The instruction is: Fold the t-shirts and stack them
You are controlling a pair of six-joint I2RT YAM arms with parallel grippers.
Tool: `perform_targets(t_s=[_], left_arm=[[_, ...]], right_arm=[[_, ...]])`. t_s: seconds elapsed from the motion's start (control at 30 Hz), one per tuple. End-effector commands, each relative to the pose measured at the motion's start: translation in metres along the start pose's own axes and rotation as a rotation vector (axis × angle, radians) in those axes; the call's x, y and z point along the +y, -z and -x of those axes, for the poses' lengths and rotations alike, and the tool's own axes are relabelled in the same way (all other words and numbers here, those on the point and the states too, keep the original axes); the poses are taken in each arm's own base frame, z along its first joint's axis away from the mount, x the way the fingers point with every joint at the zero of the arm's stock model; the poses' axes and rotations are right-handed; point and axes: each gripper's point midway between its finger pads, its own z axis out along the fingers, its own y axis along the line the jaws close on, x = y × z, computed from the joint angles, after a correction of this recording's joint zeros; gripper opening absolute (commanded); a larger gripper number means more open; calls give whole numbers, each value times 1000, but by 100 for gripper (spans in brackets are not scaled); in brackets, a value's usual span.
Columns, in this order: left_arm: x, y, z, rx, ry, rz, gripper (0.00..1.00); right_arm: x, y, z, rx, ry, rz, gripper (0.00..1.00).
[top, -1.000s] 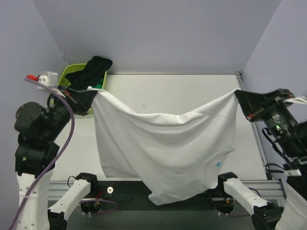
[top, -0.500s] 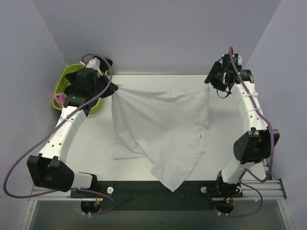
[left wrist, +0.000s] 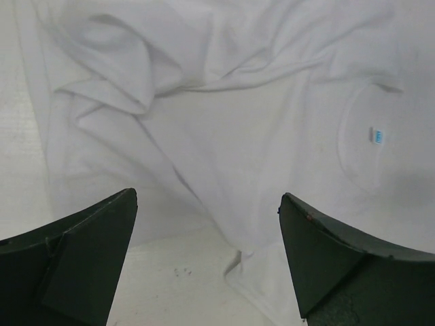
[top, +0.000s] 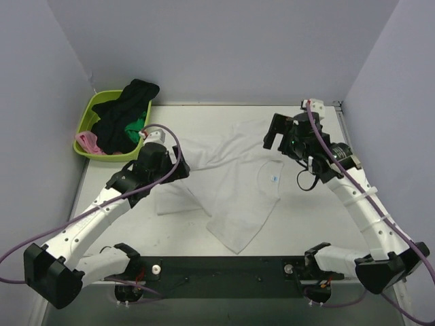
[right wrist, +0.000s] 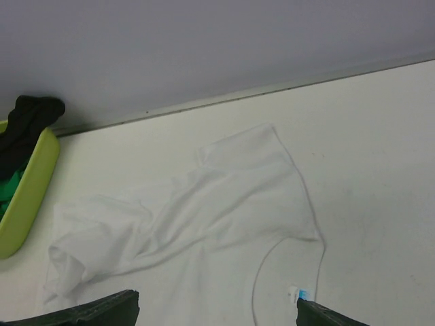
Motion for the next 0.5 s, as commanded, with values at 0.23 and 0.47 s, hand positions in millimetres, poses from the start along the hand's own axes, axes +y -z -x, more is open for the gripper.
perform_targets(t_s=[0.23, 0.47], left_arm=[[82, -23, -51, 63, 17, 368, 93], [112, -56, -68, 133, 129, 421, 65]], right_arm=[[-15, 7, -104, 122, 85, 3, 99], [-21, 10, -132, 158, 107, 14, 94]])
